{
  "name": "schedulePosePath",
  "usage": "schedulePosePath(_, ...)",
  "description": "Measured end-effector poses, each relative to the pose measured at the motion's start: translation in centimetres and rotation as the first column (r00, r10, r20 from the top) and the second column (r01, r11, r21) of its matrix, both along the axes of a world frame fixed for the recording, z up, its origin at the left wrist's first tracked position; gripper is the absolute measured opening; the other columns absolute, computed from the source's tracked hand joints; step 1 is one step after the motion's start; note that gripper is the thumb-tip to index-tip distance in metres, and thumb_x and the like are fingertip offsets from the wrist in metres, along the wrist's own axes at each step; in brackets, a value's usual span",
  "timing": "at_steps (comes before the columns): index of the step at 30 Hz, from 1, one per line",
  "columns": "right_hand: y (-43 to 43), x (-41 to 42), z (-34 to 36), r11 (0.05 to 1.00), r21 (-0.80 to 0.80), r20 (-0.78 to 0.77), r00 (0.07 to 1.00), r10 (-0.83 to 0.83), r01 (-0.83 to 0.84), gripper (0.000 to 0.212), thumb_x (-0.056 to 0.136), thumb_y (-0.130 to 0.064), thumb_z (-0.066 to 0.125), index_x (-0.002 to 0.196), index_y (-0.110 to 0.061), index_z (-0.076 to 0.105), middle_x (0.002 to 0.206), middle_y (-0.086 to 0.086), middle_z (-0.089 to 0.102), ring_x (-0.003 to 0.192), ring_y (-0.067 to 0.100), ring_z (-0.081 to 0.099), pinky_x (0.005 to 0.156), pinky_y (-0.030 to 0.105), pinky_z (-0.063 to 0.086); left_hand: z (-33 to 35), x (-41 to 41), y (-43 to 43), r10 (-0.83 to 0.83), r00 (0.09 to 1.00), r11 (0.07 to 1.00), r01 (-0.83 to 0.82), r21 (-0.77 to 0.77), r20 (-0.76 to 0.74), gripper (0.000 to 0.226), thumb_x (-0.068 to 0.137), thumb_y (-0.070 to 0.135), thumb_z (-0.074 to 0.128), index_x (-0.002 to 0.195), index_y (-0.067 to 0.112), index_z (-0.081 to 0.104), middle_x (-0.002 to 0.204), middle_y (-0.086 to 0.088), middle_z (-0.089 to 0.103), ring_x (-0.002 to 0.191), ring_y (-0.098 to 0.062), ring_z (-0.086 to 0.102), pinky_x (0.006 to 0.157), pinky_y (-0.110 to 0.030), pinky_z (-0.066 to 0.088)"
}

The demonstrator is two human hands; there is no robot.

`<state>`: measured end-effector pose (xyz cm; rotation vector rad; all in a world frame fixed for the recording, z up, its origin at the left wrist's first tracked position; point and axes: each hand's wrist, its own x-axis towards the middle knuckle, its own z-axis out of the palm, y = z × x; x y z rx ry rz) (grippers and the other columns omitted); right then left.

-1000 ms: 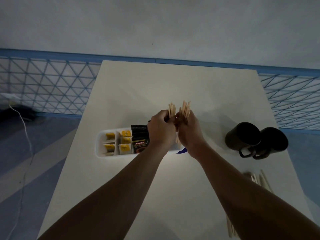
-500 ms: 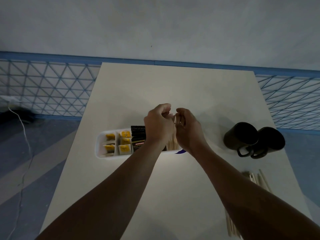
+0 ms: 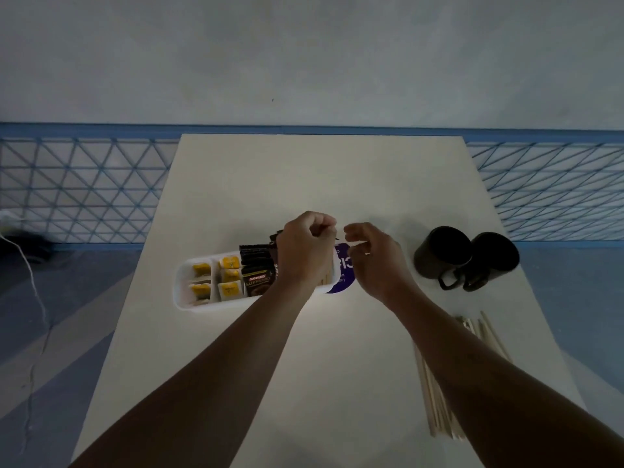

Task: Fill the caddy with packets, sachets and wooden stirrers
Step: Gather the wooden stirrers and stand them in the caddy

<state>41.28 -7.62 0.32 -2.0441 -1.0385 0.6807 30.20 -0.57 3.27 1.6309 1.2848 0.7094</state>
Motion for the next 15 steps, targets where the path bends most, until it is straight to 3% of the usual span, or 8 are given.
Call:
schedulePosePath(2,-1.2,0.5,-0.1,1.000,-0.016,-0.027,1.000,-0.001,0.000,0.031,0.096,0.001,0.051,0.116,-0.017,0.066,0.109,-0.002,0.068,0.090,0.010,0.065,0.066,0.011,0.048,-0.3,0.5,-0.9,-0.049,0.999,0.998,0.049,-0.043,-0.009,0.009,0.088,0.018,0.064,0.091,0.020,0.072,0.089,0.010,0.069,0.084,-0.006,0.065,0.075,-0.022,0.053)
schedulePosePath(8,-6.9,2.5,-0.7,0.993,-0.115,-0.002,1.000,-0.005,0.004,0.016,0.095,-0.013,0.059,0.095,-0.027,0.067,0.087,-0.012,0.070,0.076,0.004,0.066,0.065,0.017,0.044,-2.3,3.2,-5.5,-0.265,0.960,0.951,0.243,-0.192,-0.095,0.010,0.087,0.019,0.064,0.089,0.014,0.073,0.083,0.000,0.073,0.083,-0.018,0.069,0.080,-0.041,0.059)
schedulePosePath(13,-12.5,5.0,-1.5,0.954,-0.294,0.020,0.998,-0.052,0.056,0.018,0.095,-0.022,0.060,0.109,-0.023,0.072,0.101,-0.009,0.072,0.090,0.011,0.068,0.083,0.030,0.054,-4.7,5.2,-10.0,-0.366,0.913,0.895,0.292,-0.337,-0.181,0.012,0.087,0.021,0.065,0.094,0.012,0.070,0.090,-0.006,0.072,0.086,-0.023,0.069,0.082,-0.043,0.059)
schedulePosePath(15,-14.8,6.2,-1.6,0.943,-0.315,0.040,0.995,-0.096,0.104,0.019,0.094,-0.020,0.060,0.106,-0.023,0.073,0.102,-0.006,0.072,0.094,0.013,0.067,0.082,0.029,0.053,-5.3,6.0,-11.5,-0.391,0.895,0.872,0.286,-0.398,-0.214,0.011,0.084,0.023,0.067,0.088,0.014,0.066,0.089,-0.007,0.071,0.085,-0.025,0.069,0.081,-0.043,0.060)
